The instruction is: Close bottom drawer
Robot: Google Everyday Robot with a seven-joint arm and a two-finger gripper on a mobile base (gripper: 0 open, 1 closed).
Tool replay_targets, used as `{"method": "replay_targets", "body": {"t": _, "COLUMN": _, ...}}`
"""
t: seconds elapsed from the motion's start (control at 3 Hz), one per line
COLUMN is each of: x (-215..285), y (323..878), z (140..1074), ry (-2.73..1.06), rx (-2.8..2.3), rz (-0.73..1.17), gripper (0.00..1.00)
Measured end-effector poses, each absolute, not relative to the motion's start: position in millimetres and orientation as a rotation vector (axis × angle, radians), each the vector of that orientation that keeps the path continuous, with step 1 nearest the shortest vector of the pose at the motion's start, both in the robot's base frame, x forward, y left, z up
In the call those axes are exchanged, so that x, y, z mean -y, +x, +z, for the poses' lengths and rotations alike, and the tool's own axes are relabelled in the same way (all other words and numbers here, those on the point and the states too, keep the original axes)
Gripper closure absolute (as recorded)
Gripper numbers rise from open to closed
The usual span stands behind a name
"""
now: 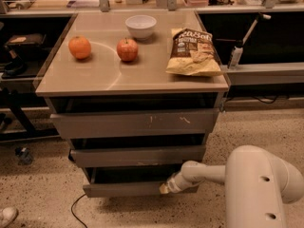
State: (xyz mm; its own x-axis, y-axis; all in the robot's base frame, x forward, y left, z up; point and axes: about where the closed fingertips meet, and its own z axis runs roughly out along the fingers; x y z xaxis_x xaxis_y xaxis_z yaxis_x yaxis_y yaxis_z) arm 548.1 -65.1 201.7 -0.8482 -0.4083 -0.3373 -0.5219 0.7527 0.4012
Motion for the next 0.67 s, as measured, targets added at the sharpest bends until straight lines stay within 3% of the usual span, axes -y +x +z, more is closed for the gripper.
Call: {"method": "replay_targets", "body": {"t": 0.67, "x": 65.0, "y": 548.1, "z": 201.7, "ry": -0.734, "rx": -2.723, "rz": 0.724, "gripper": 0.58}}
